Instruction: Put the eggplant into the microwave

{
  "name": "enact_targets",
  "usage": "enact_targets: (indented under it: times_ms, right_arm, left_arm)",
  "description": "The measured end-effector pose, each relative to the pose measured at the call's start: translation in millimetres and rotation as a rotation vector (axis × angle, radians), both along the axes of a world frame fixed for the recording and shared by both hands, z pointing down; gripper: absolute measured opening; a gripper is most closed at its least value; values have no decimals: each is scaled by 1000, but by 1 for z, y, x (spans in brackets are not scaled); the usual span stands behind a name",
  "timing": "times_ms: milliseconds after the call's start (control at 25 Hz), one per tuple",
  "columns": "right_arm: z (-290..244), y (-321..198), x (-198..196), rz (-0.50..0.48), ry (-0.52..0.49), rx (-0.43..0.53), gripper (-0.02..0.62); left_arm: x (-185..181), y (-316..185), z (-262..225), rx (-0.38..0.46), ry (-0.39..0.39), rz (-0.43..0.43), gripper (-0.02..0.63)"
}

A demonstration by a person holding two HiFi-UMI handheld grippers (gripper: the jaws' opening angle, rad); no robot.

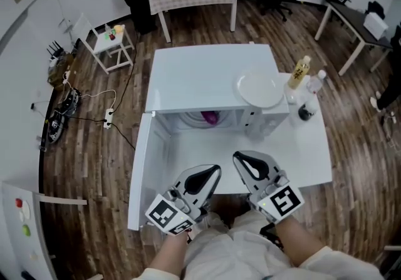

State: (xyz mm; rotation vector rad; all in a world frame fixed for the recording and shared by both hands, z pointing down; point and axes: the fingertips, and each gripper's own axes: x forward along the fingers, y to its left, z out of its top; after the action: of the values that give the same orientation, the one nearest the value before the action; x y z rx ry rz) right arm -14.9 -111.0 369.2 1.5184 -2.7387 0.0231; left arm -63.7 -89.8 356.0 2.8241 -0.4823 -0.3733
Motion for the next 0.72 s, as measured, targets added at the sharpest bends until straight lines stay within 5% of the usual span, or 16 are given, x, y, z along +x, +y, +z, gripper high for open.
enact_targets:
  times_ms: [720]
  right_arm:
    - [-51,54,-28,-150,18,42,37]
  left_arm:
    - [2,50,-39,123,-72,74,0]
